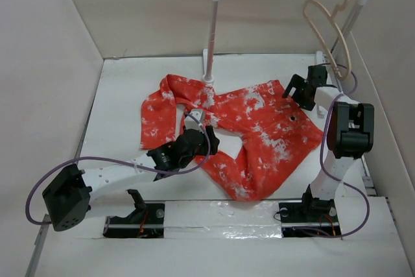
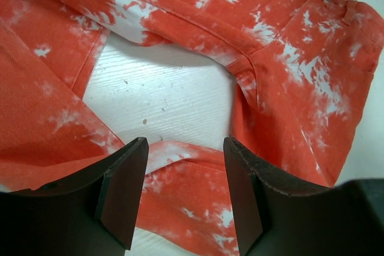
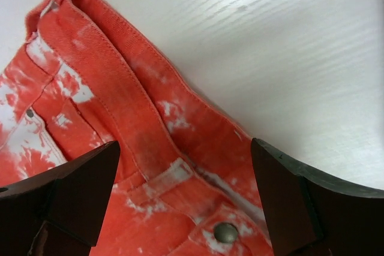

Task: Place the trousers on the hanger
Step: Flatten out the trousers at the center of the board.

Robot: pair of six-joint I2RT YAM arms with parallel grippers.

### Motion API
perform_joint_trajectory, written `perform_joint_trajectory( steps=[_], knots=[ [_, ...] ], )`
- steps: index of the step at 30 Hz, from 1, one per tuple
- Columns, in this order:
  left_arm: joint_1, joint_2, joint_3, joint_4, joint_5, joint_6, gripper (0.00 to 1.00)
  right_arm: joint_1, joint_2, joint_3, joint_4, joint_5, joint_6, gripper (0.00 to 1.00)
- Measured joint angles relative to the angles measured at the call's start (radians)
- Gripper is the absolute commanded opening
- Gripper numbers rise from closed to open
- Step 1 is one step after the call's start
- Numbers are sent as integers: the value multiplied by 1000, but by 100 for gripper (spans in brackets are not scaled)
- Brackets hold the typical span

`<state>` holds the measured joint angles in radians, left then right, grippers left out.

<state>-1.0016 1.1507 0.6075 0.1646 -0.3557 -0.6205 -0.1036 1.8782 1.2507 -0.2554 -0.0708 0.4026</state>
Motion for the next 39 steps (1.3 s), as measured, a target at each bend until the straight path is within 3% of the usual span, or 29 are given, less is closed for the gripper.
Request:
perform_joint_trajectory(
  steps=[5,6,8,9,10,13,20,27,29,30,31,33,37,38,39],
  knots=[
    [0,-73,-34,29,6,26,50,8,66,81,-79,-46,-45,83],
    [0,-87,-39,34,3,31,50,14,66,82,-96,-45,-53,67],
    [0,-111,-48,40,-2,42,50,32,65,71,-117,-38,-67,50],
    [0,-121,-53,45,-5,45,50,43,60,57,-120,-29,-70,27],
    [0,-132,-60,50,-7,50,50,53,50,39,-117,-21,-69,16],
    [2,-150,-78,58,-12,59,50,70,-24,-63,-89,-9,-54,0],
    [2,-154,-103,68,-13,61,51,56,-313,-314,-51,28,19,0],
    [29,-154,-106,62,-23,50,52,-102,-568,-356,-78,168,92,0],
    [42,-154,-106,53,-35,39,53,-153,-611,-368,-77,215,108,9],
    [51,-155,-106,46,-42,34,53,-174,-624,-375,-77,233,115,38],
    [62,-158,-107,37,-49,28,53,-190,-632,-383,-76,248,125,57],
    [91,-168,-109,10,-71,11,53,-201,-633,-396,-67,262,133,81],
    [175,-206,-145,-29,-106,-34,52,-157,-632,-420,-55,262,136,85],
    [200,-217,-162,-35,-111,-49,52,-129,-639,-433,-42,263,136,83],
    [224,-230,-184,-40,-116,-64,51,-94,-656,-451,-29,265,136,70]
  ],
)
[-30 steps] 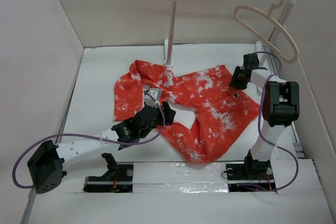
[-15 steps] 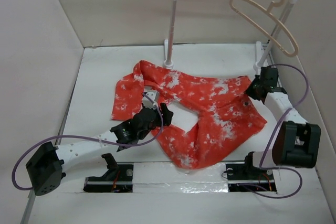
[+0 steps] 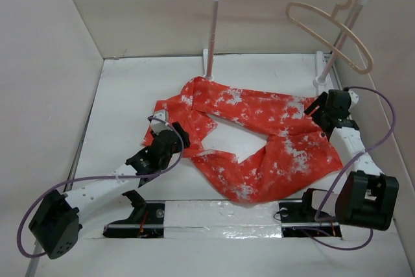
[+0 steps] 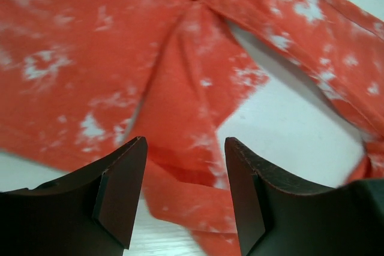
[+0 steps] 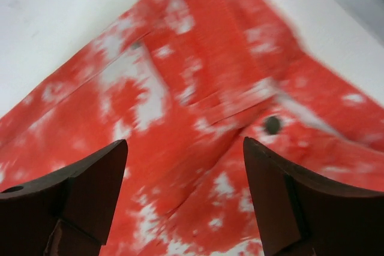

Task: Place the trousers on the hanger
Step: Flatten out the trousers at the center of the board.

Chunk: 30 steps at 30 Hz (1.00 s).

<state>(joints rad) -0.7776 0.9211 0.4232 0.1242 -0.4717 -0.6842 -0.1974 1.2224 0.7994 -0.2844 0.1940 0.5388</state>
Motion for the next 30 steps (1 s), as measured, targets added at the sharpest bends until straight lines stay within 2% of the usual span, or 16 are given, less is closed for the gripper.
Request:
perform_joint_trajectory(
  steps=[2,3,4,6,8,11,15,20,27,30],
  knots=[
    [63,-26,-48,-17,-1,-31,49,87,-56,-45,23,1,-1,41],
    [100,-38,-73,-27,0,-43,48,140,-95,-71,32,-1,2,10],
    [121,-43,-85,-39,14,-50,47,196,-140,-97,47,-5,2,0],
    [225,-54,-117,-60,53,-58,45,293,-211,-139,78,-5,14,0],
    [301,-50,-120,-83,87,-68,39,397,-268,-177,106,-1,20,0],
    [352,-29,-119,-113,129,-88,37,542,-314,-223,137,13,31,8],
    [321,19,-118,-161,166,-113,41,682,-332,-257,158,47,37,14],
    [214,16,-104,-220,173,-143,44,803,-288,-260,188,100,37,16],
    [149,76,-60,-252,132,-192,44,888,-233,-260,198,134,37,18],
    [149,138,-36,-251,100,-207,39,904,-238,-261,207,139,37,18]
  ],
)
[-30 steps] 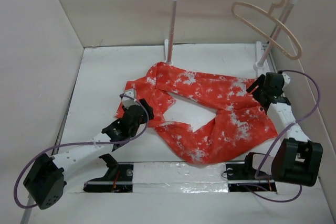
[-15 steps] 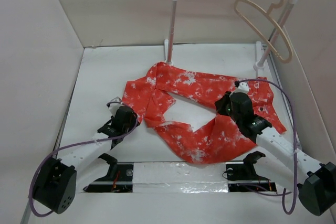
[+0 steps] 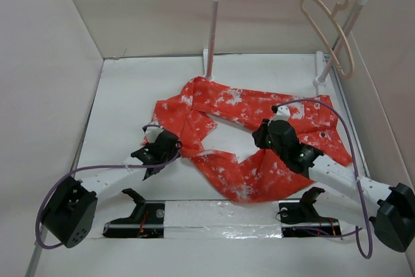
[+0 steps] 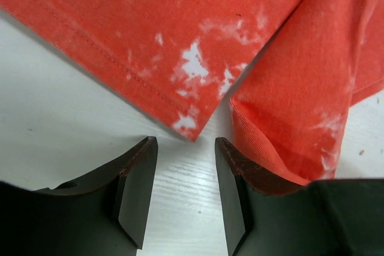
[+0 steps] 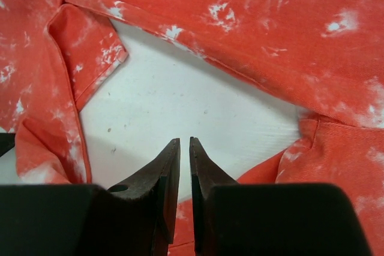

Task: Place the trousers on the hanger
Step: Flatten out the trousers at the center of the board.

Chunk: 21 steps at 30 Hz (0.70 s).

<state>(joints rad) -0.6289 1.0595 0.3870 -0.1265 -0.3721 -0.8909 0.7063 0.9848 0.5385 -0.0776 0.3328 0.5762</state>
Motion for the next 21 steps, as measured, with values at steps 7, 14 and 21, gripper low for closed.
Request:
perform_joint_trajectory(
  steps=[7,14,21],
  knots=[
    [0,59,21,1,-76,-31,18,15,-58,-37,12,5,0,19],
    [0,120,69,-8,-95,-25,0,23,-93,-47,12,6,0,20],
    [17,-140,235,-135,-106,10,0,74,-92,-47,25,15,-4,23]
  ],
)
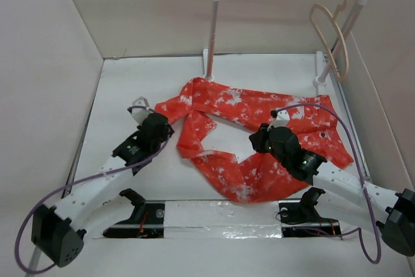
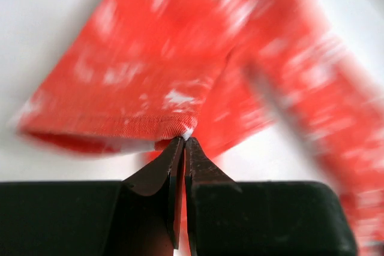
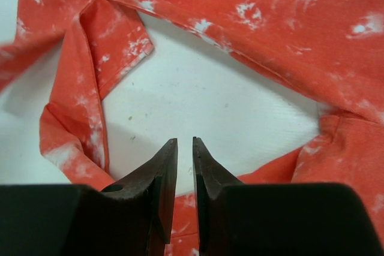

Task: Place the trousers on the hanger
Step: Flatten out the trousers at the center of the board.

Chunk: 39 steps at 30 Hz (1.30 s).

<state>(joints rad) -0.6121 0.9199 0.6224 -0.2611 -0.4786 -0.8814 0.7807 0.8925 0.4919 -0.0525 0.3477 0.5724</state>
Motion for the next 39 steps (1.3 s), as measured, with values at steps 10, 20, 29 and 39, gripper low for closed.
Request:
perform_joint_trajectory(
  steps=[10,20,29,39],
  knots=[
    [425,-39,370,53,42,89,0,112,108,55,13,26,-24,32],
    [727,327,488,46,213,129,0,156,266,237,9,21,-103,45],
    [726,607,754,78,192,168,6,242,452,300,6,18,-123,57],
    [757,962,904,60,148,240,19,311,401,300,-28,37,-103,57]
  ],
)
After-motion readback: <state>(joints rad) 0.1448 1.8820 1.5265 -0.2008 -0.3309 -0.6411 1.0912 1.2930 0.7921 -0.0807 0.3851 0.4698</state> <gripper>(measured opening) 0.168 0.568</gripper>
